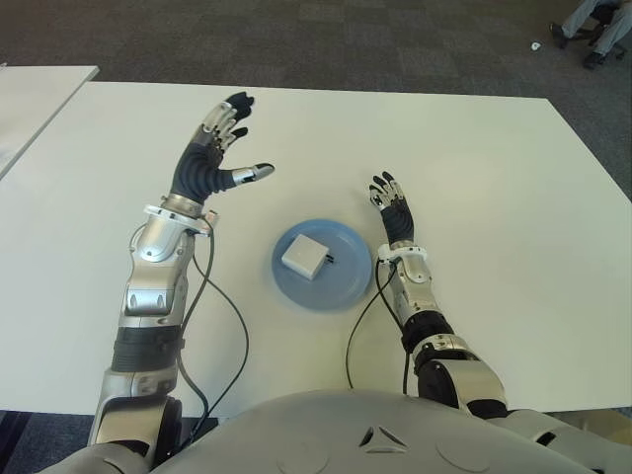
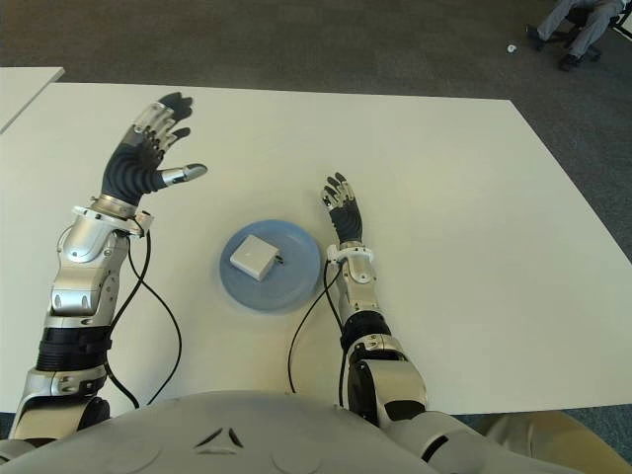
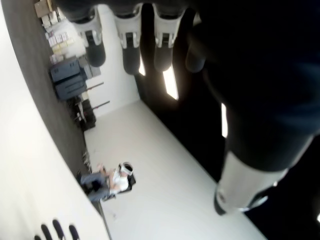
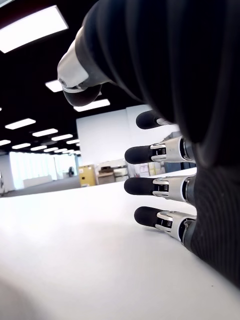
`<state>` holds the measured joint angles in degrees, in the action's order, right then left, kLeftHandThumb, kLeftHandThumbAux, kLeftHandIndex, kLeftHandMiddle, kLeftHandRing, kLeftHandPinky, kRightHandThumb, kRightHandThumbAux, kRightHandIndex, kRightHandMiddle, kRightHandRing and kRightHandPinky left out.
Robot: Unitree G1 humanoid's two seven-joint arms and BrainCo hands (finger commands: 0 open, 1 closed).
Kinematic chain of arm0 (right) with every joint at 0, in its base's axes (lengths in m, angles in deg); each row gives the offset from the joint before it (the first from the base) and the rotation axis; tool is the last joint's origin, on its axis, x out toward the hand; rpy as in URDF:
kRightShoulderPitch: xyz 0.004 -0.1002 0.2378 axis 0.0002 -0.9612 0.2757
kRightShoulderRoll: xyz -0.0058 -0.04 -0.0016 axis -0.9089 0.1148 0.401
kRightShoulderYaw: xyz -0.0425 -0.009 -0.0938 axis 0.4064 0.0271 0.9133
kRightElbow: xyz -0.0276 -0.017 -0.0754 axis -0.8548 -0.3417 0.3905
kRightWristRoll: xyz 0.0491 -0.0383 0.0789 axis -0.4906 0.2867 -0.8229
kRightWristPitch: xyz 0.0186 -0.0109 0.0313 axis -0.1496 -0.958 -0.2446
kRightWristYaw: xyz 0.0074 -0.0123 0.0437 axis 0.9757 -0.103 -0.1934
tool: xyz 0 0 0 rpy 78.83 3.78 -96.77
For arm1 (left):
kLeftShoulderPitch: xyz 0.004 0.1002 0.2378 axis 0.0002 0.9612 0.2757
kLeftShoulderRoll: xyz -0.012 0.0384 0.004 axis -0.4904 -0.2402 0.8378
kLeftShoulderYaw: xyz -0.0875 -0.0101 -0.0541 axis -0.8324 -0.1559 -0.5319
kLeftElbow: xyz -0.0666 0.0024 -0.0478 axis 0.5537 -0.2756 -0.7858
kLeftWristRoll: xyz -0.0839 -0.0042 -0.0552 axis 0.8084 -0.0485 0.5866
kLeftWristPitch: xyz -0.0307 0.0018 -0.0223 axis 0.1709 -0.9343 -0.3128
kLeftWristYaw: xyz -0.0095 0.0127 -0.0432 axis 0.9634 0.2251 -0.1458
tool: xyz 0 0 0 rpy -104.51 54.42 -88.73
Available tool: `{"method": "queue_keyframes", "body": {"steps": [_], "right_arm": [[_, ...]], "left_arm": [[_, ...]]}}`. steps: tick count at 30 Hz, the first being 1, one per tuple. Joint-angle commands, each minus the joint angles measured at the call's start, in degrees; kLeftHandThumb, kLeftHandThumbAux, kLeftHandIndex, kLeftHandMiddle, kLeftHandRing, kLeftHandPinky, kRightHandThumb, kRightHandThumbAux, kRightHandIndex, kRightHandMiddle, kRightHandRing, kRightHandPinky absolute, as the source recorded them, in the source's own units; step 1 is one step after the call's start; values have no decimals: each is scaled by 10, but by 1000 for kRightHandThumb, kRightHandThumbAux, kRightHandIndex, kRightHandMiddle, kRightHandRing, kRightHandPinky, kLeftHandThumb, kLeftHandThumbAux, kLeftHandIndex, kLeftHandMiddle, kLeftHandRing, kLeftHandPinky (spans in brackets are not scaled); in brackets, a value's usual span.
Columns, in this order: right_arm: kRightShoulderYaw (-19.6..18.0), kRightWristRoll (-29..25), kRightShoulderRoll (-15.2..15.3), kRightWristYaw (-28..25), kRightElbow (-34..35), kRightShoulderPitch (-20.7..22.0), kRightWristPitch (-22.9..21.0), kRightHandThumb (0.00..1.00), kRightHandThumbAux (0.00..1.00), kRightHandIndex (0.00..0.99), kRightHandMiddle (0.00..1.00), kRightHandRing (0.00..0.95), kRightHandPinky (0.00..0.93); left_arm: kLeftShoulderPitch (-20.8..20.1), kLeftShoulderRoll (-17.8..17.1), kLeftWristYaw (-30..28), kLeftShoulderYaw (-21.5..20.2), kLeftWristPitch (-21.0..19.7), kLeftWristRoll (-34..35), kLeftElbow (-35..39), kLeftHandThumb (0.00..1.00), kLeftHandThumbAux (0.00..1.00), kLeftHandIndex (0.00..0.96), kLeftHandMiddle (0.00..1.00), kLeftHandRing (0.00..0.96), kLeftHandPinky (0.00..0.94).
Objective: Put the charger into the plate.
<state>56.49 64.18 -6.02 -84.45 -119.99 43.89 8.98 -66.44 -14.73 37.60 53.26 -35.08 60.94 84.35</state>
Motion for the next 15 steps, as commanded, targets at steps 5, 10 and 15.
{"method": "queue_keyframes", "body": {"steps": [5,10,15], "right_arm": [[-2,-6,2,-9,2,-16,-10,0,596,51,137,110,97],[-1,-6,1,-14,7,-18,-14,0,595,50,137,110,93],[6,-1,-6,-14,9,-19,-20,0,588,51,137,109,92]], "left_arm": [[45,59,17,-10,39,37,-49,0,793,35,27,14,21],[61,80,23,-8,50,33,-62,0,767,23,18,4,15],[77,96,25,-11,90,21,-121,0,757,17,16,0,11]]}}
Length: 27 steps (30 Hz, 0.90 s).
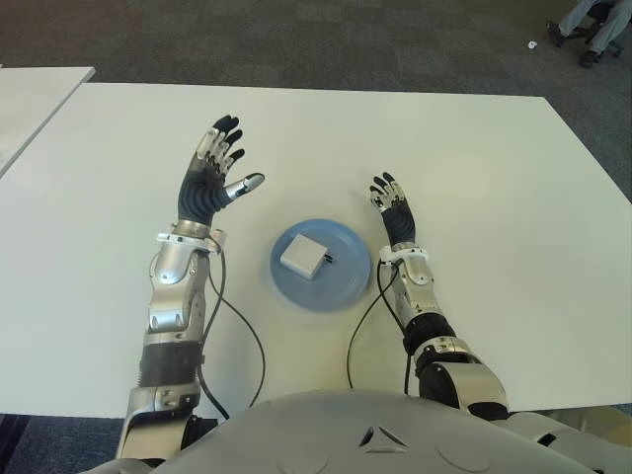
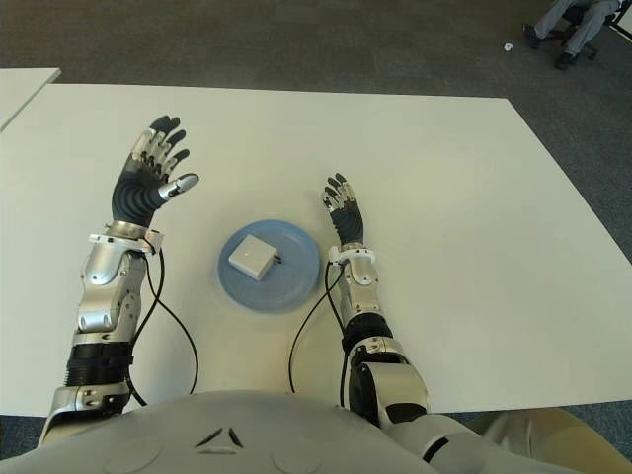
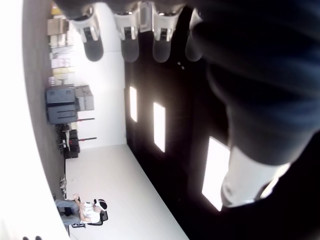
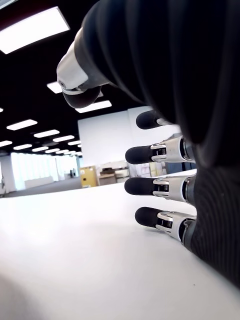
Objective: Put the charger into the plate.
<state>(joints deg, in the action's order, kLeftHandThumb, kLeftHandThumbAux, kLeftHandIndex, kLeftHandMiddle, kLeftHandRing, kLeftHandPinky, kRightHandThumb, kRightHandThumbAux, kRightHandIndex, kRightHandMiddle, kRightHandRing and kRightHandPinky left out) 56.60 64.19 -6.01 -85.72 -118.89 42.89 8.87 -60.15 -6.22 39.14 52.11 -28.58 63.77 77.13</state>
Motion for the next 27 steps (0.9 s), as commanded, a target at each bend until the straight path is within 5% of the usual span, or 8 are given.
{"method": "queue_keyframes", "body": {"steps": [1,27], "right_arm": [[6,-1,-7,-1,-1,-9,-19,0,588,51,137,109,93],[30,7,-16,2,18,-17,-27,0,636,46,137,106,80]], "left_arm": [[15,12,10,0,32,-9,-60,0,757,17,16,0,11],[-38,23,46,26,128,-81,-343,0,649,0,0,0,0]]}}
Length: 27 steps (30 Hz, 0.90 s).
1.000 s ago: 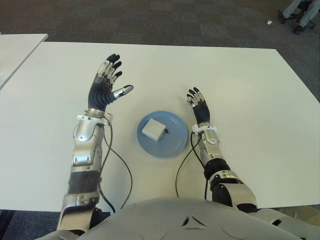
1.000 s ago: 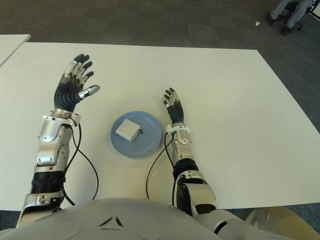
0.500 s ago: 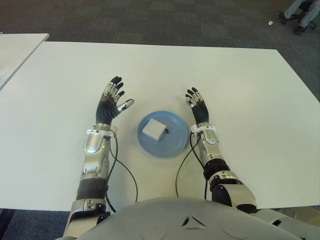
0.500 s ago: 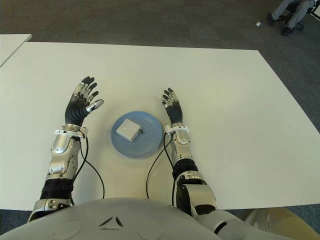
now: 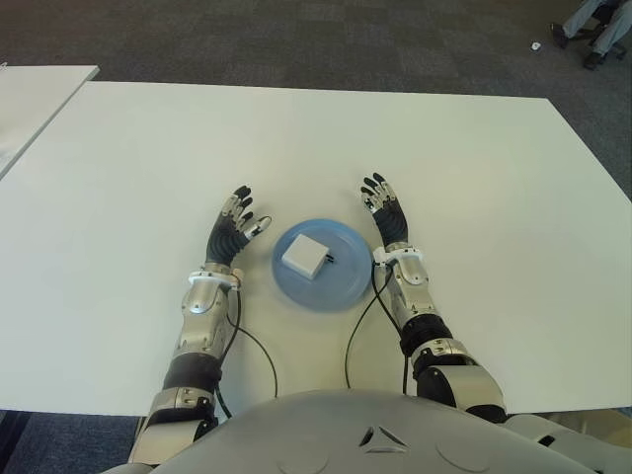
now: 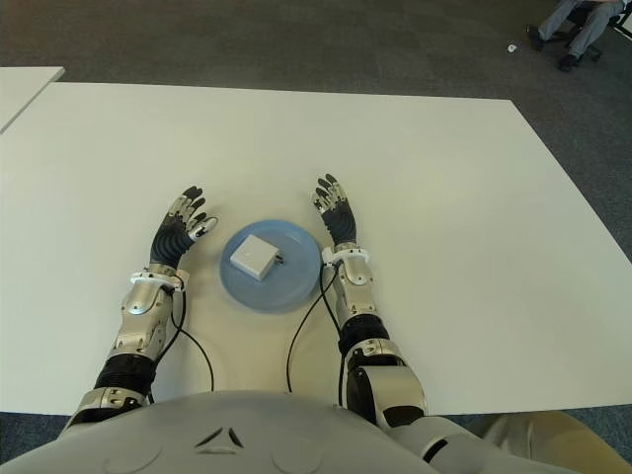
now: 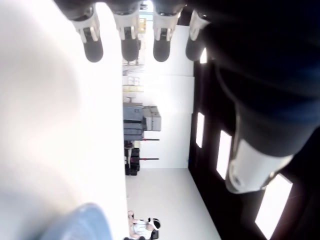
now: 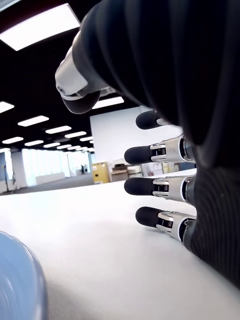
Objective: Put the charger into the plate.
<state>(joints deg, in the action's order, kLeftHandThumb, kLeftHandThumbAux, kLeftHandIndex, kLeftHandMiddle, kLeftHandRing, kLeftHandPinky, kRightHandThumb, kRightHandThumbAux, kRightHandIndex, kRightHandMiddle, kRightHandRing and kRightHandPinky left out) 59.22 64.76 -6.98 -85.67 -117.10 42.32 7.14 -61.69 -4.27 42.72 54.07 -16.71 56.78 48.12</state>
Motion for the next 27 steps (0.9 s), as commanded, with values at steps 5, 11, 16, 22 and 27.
{"method": "queue_keyframes", "body": {"steps": [5,11,16,22,27], "right_arm": [[8,3,-6,1,4,-16,-9,0,643,40,134,104,79],[13,5,-6,1,19,-27,-10,0,651,37,131,103,80],[17,7,-5,2,33,-37,-10,0,649,37,129,102,77],[22,7,-4,4,54,-49,-19,0,646,36,126,100,79],[25,6,0,0,71,-59,-29,0,644,35,126,100,78]], "left_arm": [[-64,6,14,4,26,-11,-116,0,636,0,0,0,0],[-87,5,13,7,44,-14,-152,0,619,0,0,0,0],[-103,5,7,11,48,-17,-186,0,607,0,0,0,0],[-117,6,8,15,53,-22,-217,0,589,0,0,0,0],[-126,7,13,24,50,-30,-230,0,576,0,0,0,0]]}}
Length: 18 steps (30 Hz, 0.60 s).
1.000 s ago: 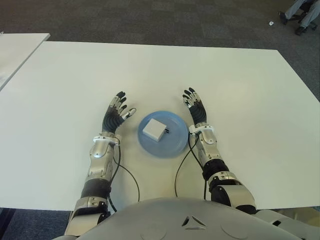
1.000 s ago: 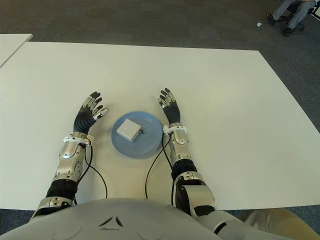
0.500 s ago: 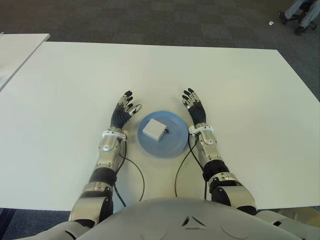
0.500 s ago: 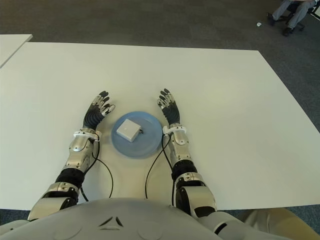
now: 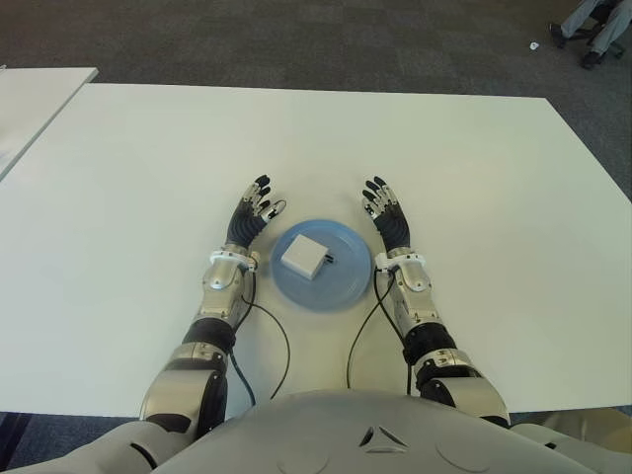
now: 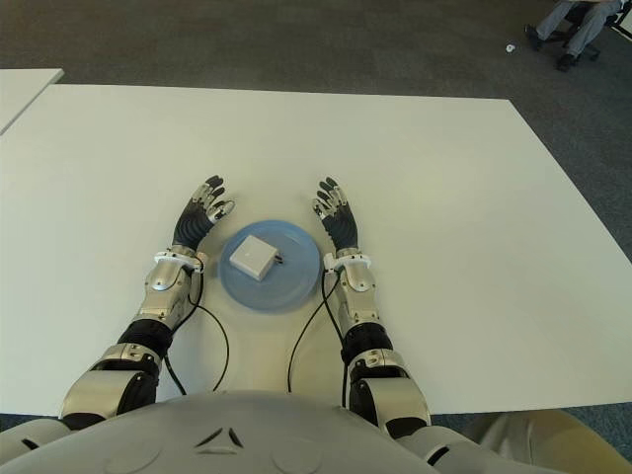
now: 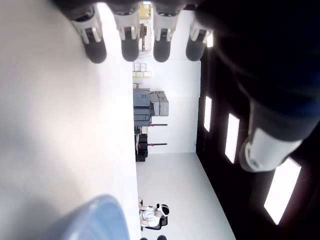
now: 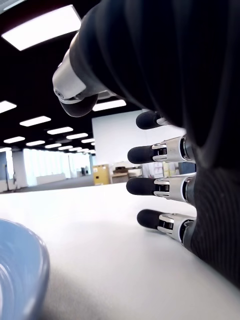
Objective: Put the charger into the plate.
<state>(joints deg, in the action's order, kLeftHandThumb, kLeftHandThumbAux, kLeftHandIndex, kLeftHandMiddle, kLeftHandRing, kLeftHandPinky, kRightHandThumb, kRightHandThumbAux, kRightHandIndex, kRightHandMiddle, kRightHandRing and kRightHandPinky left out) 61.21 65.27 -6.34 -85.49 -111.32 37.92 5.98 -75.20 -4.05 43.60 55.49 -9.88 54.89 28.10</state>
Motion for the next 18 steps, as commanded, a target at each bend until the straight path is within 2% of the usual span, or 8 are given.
{"method": "queue_keyframes", "body": {"steps": [1,13,18], "right_arm": [[5,0,-6,-2,17,-17,-19,0,644,35,127,101,78],[5,-2,9,-7,59,-42,-36,0,631,39,133,101,66],[1,-8,18,-16,66,-54,-40,0,645,38,132,100,76]], "left_arm": [[9,6,6,12,-19,-13,-29,0,575,0,0,0,0],[20,18,32,35,-56,-35,11,0,587,0,0,0,0],[35,19,45,50,-59,-52,39,0,584,0,0,0,0]]}}
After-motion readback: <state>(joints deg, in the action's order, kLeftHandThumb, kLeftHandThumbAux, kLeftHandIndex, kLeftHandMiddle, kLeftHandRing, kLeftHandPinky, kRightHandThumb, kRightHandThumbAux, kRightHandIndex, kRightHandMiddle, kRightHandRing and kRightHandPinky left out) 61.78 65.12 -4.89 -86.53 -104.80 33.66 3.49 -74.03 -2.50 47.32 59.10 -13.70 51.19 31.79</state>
